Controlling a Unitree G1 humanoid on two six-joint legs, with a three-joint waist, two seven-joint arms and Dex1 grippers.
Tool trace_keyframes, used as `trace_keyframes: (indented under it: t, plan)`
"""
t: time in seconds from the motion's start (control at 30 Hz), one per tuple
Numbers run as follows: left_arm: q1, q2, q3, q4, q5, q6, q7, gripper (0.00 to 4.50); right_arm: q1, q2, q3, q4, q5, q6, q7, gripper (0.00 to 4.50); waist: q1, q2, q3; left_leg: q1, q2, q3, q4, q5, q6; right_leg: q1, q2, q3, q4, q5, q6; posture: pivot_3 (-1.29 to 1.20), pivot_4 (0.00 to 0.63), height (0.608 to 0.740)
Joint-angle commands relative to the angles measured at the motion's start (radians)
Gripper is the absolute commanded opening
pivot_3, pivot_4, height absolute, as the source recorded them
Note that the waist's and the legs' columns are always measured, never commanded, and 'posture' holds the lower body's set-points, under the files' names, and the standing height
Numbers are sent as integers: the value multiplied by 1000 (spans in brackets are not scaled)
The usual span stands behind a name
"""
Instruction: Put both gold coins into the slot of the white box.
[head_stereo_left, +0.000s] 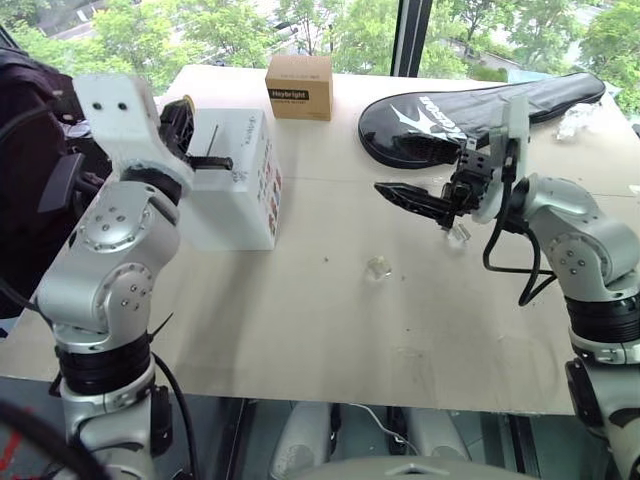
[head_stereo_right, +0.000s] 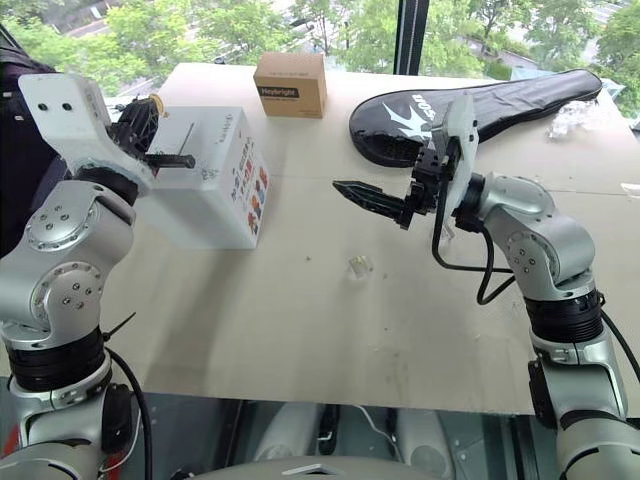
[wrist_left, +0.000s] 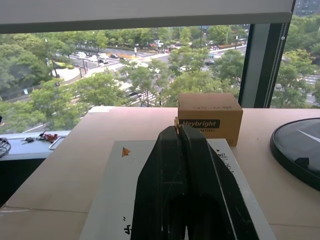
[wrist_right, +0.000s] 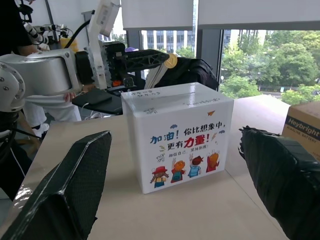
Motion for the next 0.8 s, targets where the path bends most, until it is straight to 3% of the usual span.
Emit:
trace_keyframes:
  t: [0.03, 0.37, 0.7, 0.8]
  plan:
    - [-14, -7, 25, -9, -11, 100, -3, 0, -18, 3, -34, -61, 23, 15, -3, 4407, 0, 0, 0, 0, 0, 0, 0, 0, 0, 0, 0, 0, 0, 0, 0, 0, 150, 740]
    - [-25, -18, 59, -1, 11, 301, -12, 0, -13, 9, -50, -85, 25, 36, -16, 4407, -2, 0, 0, 0, 0, 0, 0, 0, 0, -1, 0, 0, 1, 0, 0, 0, 150, 740]
    - [-30, -75, 74, -7, 42, 342, -28, 0, -9, 10, -55, -91, 27, 39, -22, 4407, -2, 0, 0, 0, 0, 0, 0, 0, -1, 0, 0, 0, 2, 0, 0, 0, 150, 740]
    - [-31, -81, 75, -11, 62, 339, -36, 829, -9, 12, -57, -91, 28, 40, -22, 4479, -2, 0, 0, 0, 0, 0, 0, 0, 0, 0, 0, 0, 2, 0, 0, 0, 150, 740]
